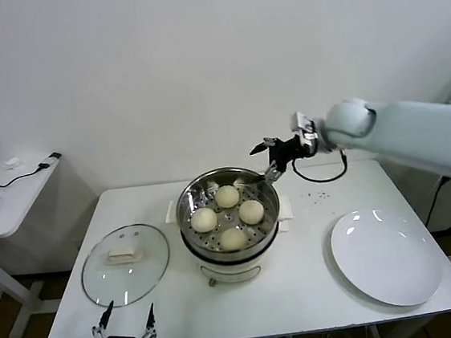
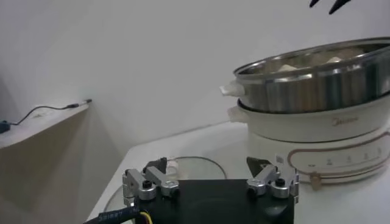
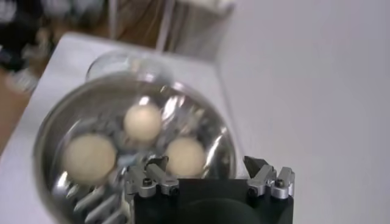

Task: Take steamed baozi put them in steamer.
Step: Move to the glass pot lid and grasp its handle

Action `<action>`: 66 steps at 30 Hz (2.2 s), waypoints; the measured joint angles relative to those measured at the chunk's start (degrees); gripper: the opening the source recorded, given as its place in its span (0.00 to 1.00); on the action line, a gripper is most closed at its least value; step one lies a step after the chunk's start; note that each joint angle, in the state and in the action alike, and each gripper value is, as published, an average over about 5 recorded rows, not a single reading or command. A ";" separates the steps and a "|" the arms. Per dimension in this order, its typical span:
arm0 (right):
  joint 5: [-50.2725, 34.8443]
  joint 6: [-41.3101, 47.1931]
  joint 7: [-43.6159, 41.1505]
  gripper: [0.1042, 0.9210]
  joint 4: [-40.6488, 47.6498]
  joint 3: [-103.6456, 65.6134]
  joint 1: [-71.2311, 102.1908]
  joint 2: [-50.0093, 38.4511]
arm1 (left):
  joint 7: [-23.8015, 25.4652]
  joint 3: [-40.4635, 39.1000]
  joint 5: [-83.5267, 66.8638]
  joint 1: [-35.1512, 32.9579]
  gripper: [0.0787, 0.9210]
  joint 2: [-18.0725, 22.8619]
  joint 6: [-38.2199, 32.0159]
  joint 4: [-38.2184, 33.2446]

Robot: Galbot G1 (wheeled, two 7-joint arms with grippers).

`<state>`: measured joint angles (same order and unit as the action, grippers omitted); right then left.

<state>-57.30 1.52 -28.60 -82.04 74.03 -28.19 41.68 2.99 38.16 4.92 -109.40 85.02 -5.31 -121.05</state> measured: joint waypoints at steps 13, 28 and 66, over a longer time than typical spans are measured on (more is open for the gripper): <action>5.71 -6.53 10.62 0.88 -8.35 -46.61 44.21 -8.69 | 0.06 0.80 2.71 -0.94 0.88 1.67 0.88 -1.71; 15.42 -7.93 12.85 0.88 -12.88 -89.14 85.88 -0.21 | 0.37 6.49 26.32 1.73 0.88 1.34 0.64 -2.36; 27.92 -9.29 14.53 0.88 -11.68 -108.85 106.56 13.08 | -12.71 0.60 79.83 35.40 0.88 -8.23 2.93 34.54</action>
<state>-29.38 -7.76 -14.07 -93.71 -34.83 78.38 54.76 -9.72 38.76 84.75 -74.01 76.78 -2.38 -86.51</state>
